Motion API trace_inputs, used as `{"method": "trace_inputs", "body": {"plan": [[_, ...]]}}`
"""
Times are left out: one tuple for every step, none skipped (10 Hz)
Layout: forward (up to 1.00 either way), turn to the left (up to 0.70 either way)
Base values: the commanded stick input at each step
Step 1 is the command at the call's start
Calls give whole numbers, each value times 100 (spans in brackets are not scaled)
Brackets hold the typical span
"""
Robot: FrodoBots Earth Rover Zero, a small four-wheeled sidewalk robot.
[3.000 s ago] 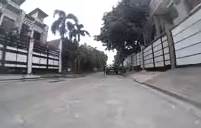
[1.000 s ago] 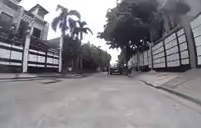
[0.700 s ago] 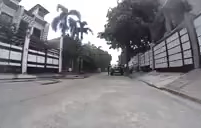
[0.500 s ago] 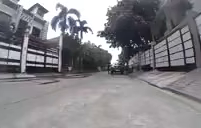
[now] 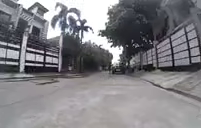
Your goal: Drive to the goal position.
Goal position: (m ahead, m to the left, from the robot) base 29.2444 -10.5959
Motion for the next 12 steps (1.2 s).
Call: {"method": "trace_inputs", "body": {"plan": [[50, -49], [50, -50], [50, -50], [50, -50], [50, 0], [50, 0], [50, 0], [50, 0], [50, 0], [50, 0], [50, 0], [50, 0]]}}
